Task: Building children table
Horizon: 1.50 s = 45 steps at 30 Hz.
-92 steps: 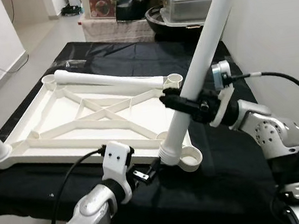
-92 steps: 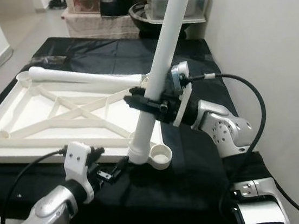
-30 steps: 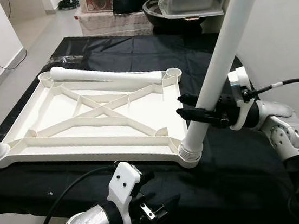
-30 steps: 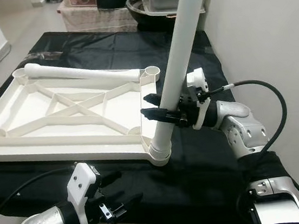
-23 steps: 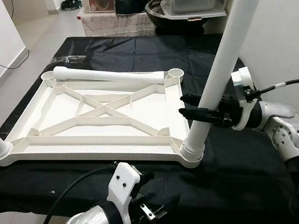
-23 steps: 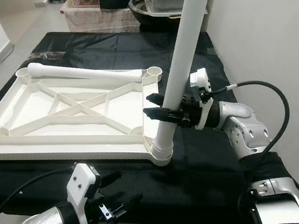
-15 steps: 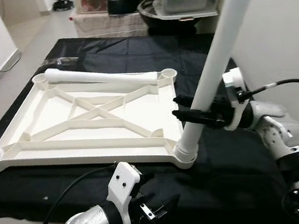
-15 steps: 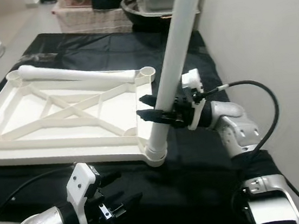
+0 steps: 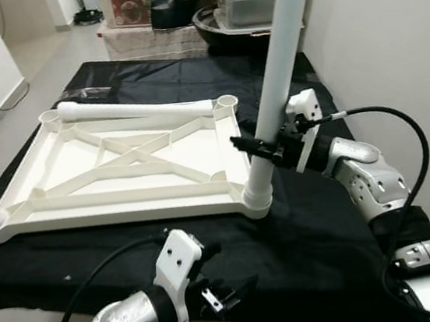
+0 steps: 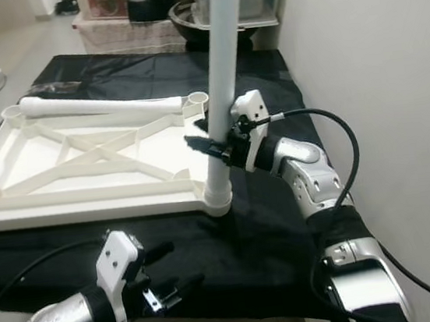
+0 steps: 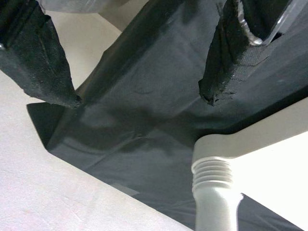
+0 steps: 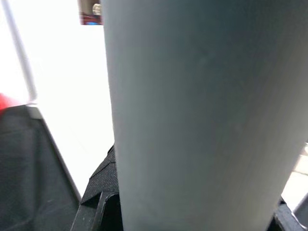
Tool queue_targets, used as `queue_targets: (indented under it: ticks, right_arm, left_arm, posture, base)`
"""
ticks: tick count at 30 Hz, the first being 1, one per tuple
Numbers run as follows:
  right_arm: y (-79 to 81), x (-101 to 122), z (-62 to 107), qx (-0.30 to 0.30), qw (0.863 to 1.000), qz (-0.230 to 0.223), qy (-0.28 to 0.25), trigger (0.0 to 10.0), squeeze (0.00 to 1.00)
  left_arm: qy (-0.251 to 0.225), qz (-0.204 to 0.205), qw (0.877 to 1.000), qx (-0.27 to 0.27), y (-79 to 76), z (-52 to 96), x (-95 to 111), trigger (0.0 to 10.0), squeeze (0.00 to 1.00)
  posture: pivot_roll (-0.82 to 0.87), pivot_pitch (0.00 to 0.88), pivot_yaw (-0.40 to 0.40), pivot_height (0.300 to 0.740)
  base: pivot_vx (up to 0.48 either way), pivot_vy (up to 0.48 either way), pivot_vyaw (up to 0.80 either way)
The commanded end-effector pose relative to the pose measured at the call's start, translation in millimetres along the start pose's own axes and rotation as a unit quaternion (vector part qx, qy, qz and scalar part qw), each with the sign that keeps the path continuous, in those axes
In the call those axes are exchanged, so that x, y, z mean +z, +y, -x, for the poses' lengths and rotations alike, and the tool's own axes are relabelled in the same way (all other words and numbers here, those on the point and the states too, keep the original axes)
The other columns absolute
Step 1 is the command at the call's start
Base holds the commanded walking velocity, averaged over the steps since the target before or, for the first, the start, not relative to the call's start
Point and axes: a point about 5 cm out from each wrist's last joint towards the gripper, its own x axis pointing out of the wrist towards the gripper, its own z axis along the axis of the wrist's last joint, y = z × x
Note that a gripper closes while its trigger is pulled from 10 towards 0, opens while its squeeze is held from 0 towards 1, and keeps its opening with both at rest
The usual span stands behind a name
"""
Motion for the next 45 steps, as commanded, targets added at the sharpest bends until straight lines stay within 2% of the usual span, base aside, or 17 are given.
queue_targets:
  ticks: [1,2,6,9,13,16,19,20,21,24,27,29,30,33,35,37,45]
  right_arm:
    - [-3.6,-52,15.2,-0.074,0.988,-0.047,0.127,10.0,0.0]
    - [-3.6,-52,15.2,-0.074,0.988,-0.047,0.127,10.0,0.0]
    - [-20.2,-58,21.1,-0.27,0.949,-0.083,0.137,10.0,0.0]
    - [-22.5,-59,24.5,-0.334,0.929,-0.085,0.134,10.0,0.0]
    - [-19.7,-58,24.2,-0.373,0.915,-0.091,0.121,10.0,0.0]
    - [-5.6,-53,26.2,-0.467,0.876,-0.077,0.096,10.0,0.0]
    - [-2.2,-52,27.2,-0.486,0.866,-0.07,0.094,10.0,0.0]
    - [7.5,-50,27.3,-0.533,0.839,-0.072,0.081,10.0,0.0]
    - [10.8,-48,27.4,-0.552,0.828,-0.071,0.074,10.0,0.0]
    - [18.2,-45,25.8,-0.59,0.802,-0.067,0.061,10.0,0.0]
    - [19.7,-44,25.3,-0.599,0.795,-0.069,0.06,10.0,0.0]
    - [22.5,-44,22.2,-0.63,0.77,-0.072,0.07,10.0,0.0]
    - [22.5,-44,22.2,-0.63,0.77,-0.072,0.07,10.0,0.0]
    - [26.7,-39,16.9,-0.666,0.739,-0.075,0.069,10.0,0.0]
    - [26.7,-39,16.9,-0.666,0.739,-0.075,0.069,10.0,0.0]
    - [29.4,-33,13.1,-0.684,0.723,-0.079,0.056,10.0,0.0]
    - [37.2,-29,7.6,-0.678,0.73,-0.077,0.044,10.0,0.0]
  left_arm:
    - [0.003,0.0,1.0,0.0,-0.2,-2.6,-2,10.0,0.0]
    - [0.003,0.0,1.0,0.0,-0.2,-2.6,-2,10.0,0.0]
    - [-0.004,-0.004,1.0,0.004,2.3,-6.6,-1,10.0,0.0]
    - [-0.008,-0.006,1.0,0.007,4.3,-8.4,0,10.0,0.0]
    - [-0.012,-0.008,1.0,0.011,6.7,-10.1,1,10.0,0.0]
    - [-0.02,-0.016,0.999,0.019,14.1,-15.0,4,10.0,0.0]
    - [-0.022,-0.018,0.999,0.02,15.8,-16.1,5,10.0,0.0]
    - [-0.026,-0.023,0.999,0.024,19.7,-18.9,6,10.0,0.0]
    - [-0.027,-0.025,0.999,0.024,20.5,-19.7,6,10.0,0.0]
    - [-0.03,-0.027,0.999,0.025,21.7,-21.3,7,10.0,0.0]
    - [-0.031,-0.027,0.999,0.025,22.1,-21.7,7,10.0,0.0]
    - [-0.032,-0.028,0.999,0.024,22.0,-22.8,7,10.0,0.0]
    - [-0.032,-0.028,0.999,0.024,22.0,-22.8,7,10.0,0.0]
    - [-0.034,-0.031,0.999,0.023,22.5,-23.7,6,10.0,0.0]
    - [-0.034,-0.031,0.999,0.023,22.5,-23.7,6,10.0,0.0]
    - [-0.035,-0.033,0.999,0.023,23.8,-24.4,7,10.0,0.0]
    - [-0.036,-0.035,0.998,0.023,25.3,-25.9,6,10.0,0.0]
  posture:
    - [0.12,0.108,-0.074,0.74]
    - [0.12,0.108,-0.074,0.74]
    - [0.12,0.092,-0.078,0.74]
    - [0.11,0.084,-0.077,0.74]
    - [0.11,0.074,-0.075,0.74]
    - [0.11,0.055,-0.071,0.74]
    - [0.11,0.055,-0.071,0.74]
    - [0.11,0.039,-0.069,0.74]
    - [0.11,0.039,-0.069,0.74]
    - [0.11,0.029,-0.066,0.74]
    - [0.11,0.029,-0.066,0.74]
    - [0.1,0.024,-0.066,0.74]
    - [0.1,0.024,-0.066,0.74]
    - [0.11,0.019,-0.067,0.74]
    - [0.11,0.019,-0.067,0.74]
    - [0.11,0.02,-0.067,0.74]
    - [0.11,0.024,-0.065,0.74]
  base:
    - [0.0,0.0,0.0]
    - [0.0,0.0,0.0]
    - [0.0,0.0,0.0]
    - [0.0,0.0,0.0]
    - [0.0,0.0,0.0]
    - [0.0,0.0,0.0]
    - [0.0,0.0,0.0]
    - [0.0,0.0,0.0]
    - [0.0,0.0,0.0]
    - [0.0,0.0,0.0]
    - [0.0,0.0,0.0]
    - [0.0,0.0,0.0]
    - [0.0,0.0,0.0]
    - [0.0,0.0,0.0]
    - [0.0,0.0,0.0]
    - [0.0,0.0,0.0]
    - [0.0,0.0,0.0]
